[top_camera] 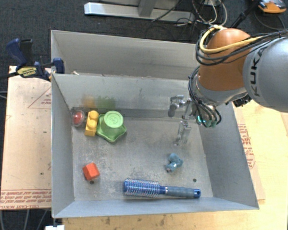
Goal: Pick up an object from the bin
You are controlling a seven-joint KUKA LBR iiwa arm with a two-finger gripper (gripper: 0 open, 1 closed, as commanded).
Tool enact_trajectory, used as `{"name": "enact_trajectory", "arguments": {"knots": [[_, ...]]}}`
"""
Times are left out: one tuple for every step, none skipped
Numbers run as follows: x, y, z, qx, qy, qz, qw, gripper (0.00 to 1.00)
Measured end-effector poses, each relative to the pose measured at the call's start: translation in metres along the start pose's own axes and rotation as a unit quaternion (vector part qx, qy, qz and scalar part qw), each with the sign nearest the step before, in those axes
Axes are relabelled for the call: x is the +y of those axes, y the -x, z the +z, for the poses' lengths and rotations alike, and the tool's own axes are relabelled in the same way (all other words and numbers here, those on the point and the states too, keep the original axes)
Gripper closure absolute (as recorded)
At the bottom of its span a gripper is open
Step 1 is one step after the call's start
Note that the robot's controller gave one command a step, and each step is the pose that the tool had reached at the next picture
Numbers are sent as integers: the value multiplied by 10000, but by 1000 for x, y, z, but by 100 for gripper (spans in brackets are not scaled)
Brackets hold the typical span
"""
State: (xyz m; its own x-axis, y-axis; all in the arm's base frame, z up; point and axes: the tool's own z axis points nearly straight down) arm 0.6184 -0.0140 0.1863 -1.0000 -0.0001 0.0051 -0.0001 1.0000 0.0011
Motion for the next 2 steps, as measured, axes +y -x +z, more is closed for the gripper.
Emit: {"name": "enact_trajectory", "arguments": {"knots": [[-38, -77, 108, 29, -2, -12, 10000, 0], [-36, -73, 103, -29, -2, -33, 10000, 100]]}}
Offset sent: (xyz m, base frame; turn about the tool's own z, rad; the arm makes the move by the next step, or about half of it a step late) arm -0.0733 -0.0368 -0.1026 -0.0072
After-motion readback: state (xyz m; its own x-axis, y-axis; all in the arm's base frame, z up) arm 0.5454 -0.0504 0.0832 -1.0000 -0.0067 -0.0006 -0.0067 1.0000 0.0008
